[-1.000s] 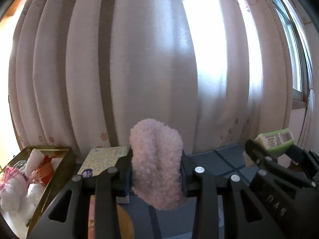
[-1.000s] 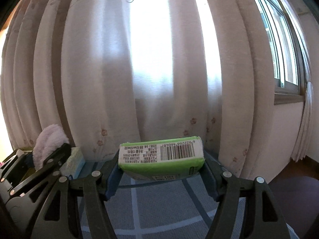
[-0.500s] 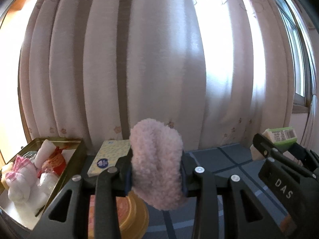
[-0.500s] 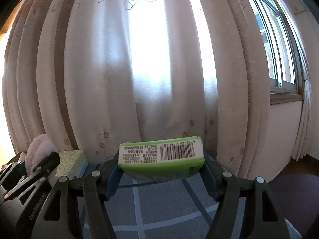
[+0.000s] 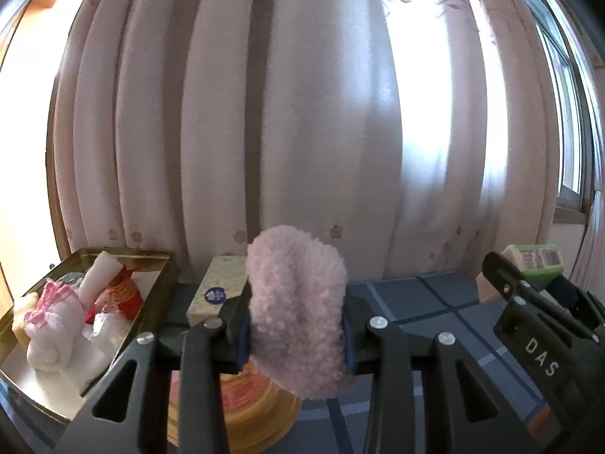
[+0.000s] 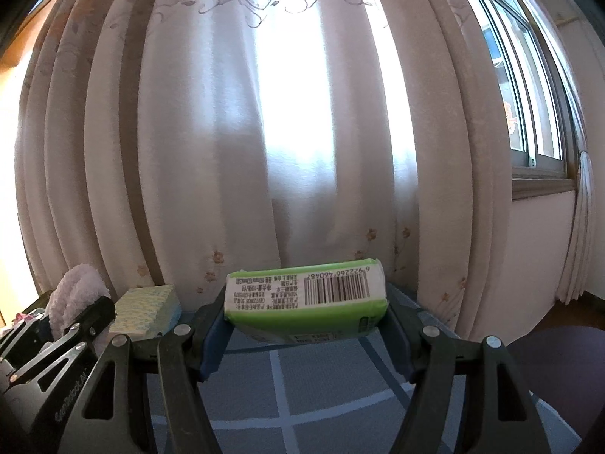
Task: Organize soft objects
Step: 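Lift and carry the pink puff and green tissue pack over the gold tray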
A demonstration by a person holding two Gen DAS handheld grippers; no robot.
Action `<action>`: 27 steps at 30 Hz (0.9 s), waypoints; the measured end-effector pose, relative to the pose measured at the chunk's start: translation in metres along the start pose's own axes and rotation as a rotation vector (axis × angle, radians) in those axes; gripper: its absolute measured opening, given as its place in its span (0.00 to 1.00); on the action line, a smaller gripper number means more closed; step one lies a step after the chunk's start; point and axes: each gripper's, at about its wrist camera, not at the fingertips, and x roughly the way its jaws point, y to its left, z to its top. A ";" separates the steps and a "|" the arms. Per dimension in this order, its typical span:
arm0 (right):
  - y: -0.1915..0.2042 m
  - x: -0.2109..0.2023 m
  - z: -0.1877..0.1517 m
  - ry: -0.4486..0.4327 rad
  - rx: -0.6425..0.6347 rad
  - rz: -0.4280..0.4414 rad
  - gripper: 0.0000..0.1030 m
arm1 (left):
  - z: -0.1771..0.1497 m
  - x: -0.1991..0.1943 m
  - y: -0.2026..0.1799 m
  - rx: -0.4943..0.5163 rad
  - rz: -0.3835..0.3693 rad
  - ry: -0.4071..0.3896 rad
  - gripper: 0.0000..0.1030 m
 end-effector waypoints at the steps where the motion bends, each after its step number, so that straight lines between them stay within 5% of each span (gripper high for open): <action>1: 0.001 -0.001 0.000 -0.001 0.004 0.002 0.69 | 0.000 -0.002 0.002 -0.005 0.000 -0.001 0.35; 27: 0.075 -0.017 -0.008 0.012 -0.031 0.124 0.70 | 0.000 -0.030 0.054 -0.030 0.095 -0.033 0.35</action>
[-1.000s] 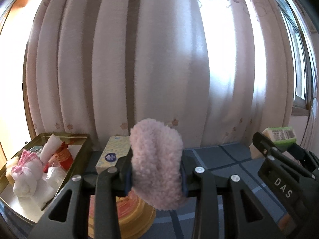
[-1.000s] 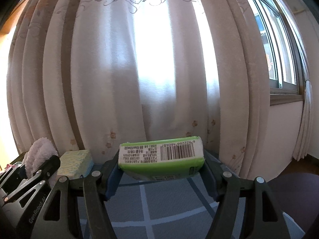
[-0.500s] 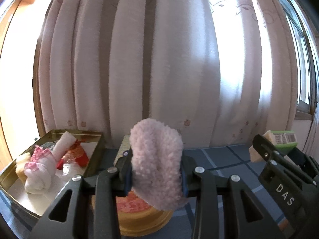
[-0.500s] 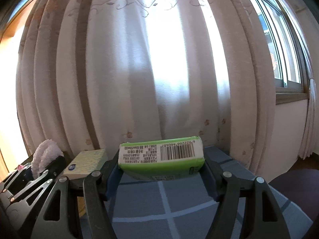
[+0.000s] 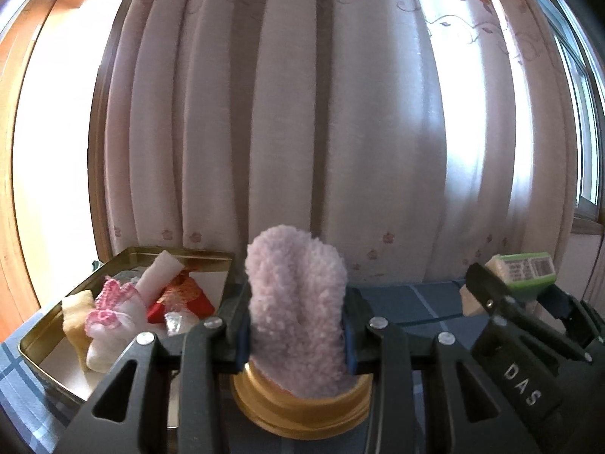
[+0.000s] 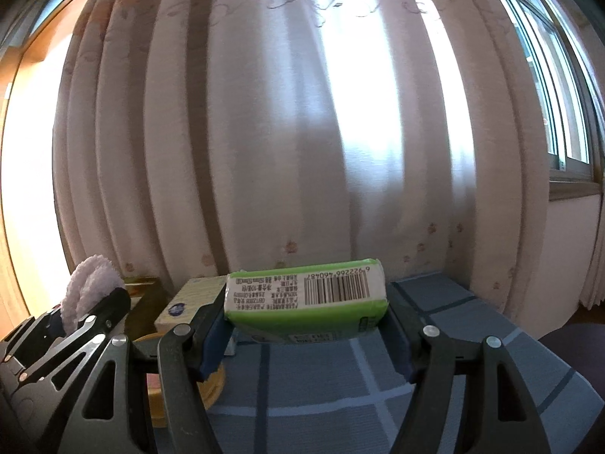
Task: Organize soft objects
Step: 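Lift and carry the pink puff and green tissue pack over the gold tray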
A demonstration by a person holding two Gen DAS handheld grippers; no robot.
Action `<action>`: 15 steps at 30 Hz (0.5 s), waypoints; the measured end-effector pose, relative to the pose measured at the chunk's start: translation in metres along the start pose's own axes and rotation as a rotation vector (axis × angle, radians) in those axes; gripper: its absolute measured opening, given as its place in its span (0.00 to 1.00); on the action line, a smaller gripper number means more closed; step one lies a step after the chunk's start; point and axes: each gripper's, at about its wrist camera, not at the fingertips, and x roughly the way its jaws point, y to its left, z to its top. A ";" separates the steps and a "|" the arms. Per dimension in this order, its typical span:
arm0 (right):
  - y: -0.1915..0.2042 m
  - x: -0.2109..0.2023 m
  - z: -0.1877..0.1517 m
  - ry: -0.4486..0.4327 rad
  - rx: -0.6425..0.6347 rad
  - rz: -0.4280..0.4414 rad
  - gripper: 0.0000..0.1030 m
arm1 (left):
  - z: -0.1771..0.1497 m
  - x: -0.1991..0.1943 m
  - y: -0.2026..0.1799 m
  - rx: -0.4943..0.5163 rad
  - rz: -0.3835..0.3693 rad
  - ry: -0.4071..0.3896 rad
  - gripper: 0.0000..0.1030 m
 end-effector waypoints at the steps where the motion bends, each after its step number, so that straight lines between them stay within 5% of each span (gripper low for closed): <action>1: 0.003 0.000 0.000 0.001 -0.002 0.005 0.70 | 0.000 0.000 0.001 -0.003 0.003 0.000 0.35; 15: 0.034 0.000 -0.004 0.013 -0.017 0.037 0.70 | 0.000 -0.011 0.037 -0.046 0.033 -0.014 0.35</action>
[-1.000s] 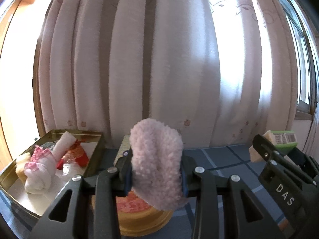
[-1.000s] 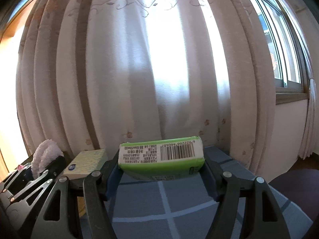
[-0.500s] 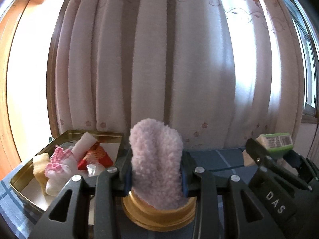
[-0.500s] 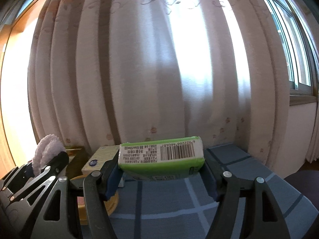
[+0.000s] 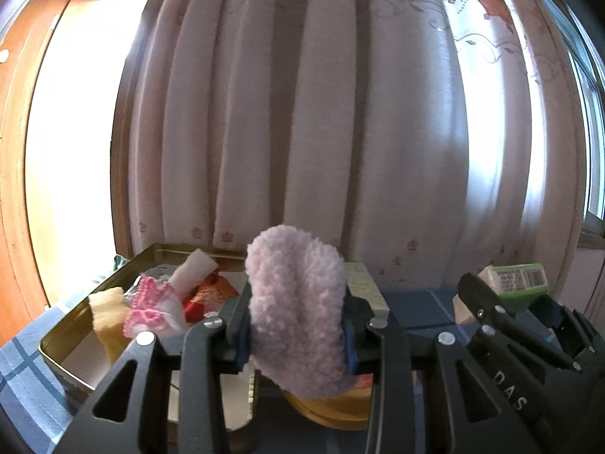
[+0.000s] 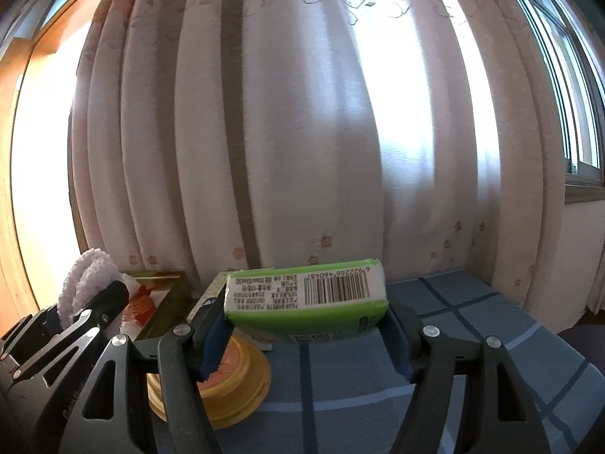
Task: Organize soft objects
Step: 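Lift and carry the pink puff and green tissue pack over the gold tray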
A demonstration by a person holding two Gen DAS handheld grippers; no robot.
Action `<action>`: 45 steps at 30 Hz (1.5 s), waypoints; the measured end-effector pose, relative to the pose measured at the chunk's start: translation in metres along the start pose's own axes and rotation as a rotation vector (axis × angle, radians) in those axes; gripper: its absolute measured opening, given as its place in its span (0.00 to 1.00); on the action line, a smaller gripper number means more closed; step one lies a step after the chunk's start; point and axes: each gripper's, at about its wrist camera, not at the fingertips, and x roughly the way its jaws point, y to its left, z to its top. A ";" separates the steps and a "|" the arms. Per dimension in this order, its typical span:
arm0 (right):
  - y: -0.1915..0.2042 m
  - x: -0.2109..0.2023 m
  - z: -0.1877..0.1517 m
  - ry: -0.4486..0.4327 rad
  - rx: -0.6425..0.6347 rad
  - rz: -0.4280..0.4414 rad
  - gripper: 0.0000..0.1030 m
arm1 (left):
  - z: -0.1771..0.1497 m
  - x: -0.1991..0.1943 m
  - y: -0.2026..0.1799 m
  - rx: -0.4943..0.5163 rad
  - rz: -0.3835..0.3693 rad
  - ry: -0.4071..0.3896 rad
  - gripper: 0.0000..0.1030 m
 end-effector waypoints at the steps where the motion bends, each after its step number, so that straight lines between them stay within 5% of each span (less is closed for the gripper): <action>1: 0.002 0.000 0.000 0.001 -0.002 0.003 0.70 | 0.000 0.000 0.003 -0.002 0.002 -0.001 0.35; 35: 0.103 0.026 -0.005 0.062 -0.066 0.219 0.70 | 0.010 -0.003 0.086 -0.002 0.156 -0.016 0.35; 45: 0.124 0.035 0.020 0.049 -0.080 0.253 0.69 | 0.033 0.014 0.101 -0.008 0.179 -0.014 0.35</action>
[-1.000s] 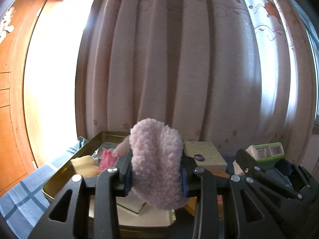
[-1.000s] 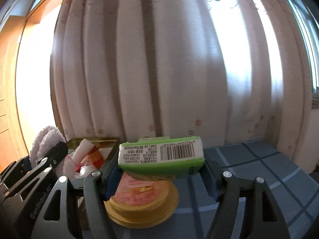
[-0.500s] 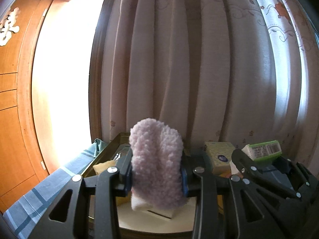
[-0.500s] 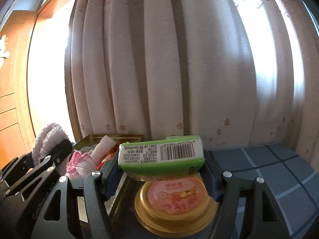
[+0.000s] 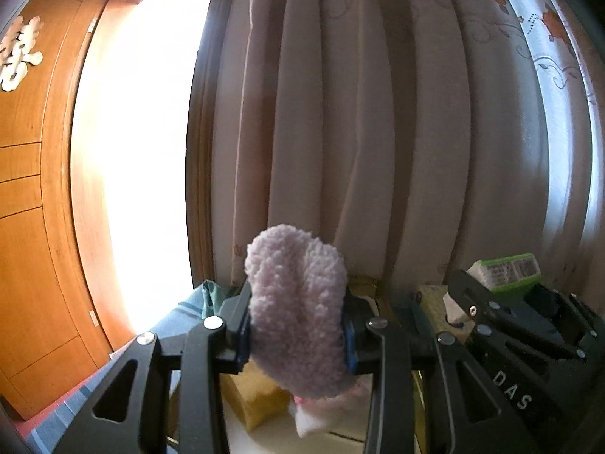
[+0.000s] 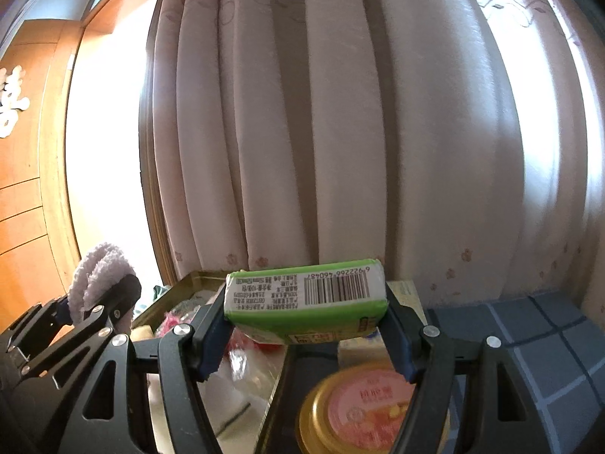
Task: Organize soft objects
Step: 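Lift and carry the pink puff and green tissue pack over the gold tray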
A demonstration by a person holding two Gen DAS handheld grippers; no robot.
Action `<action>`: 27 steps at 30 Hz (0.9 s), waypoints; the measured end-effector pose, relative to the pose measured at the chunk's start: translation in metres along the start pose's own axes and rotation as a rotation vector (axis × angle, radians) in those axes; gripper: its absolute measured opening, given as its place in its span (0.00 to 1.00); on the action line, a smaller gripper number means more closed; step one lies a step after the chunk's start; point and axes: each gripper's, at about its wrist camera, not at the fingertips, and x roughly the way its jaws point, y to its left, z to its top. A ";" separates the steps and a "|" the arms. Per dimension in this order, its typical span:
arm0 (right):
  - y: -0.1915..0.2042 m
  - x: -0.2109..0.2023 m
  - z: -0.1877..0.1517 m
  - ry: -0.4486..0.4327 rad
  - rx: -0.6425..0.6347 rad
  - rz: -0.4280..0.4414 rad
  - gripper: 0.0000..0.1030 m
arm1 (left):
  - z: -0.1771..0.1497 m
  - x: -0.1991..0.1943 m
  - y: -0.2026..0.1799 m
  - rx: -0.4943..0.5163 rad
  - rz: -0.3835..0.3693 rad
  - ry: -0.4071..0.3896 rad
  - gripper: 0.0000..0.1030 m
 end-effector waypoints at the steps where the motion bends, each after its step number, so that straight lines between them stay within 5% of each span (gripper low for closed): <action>1: 0.000 0.002 0.001 0.001 0.001 0.002 0.69 | 0.002 0.001 0.001 0.000 0.000 -0.001 0.35; 18: 0.009 0.032 0.017 0.033 0.026 0.027 0.70 | 0.014 0.038 0.001 0.005 -0.005 0.089 0.35; 27: 0.003 0.050 0.014 0.112 0.041 0.037 0.69 | 0.015 0.064 0.013 -0.013 -0.032 0.199 0.34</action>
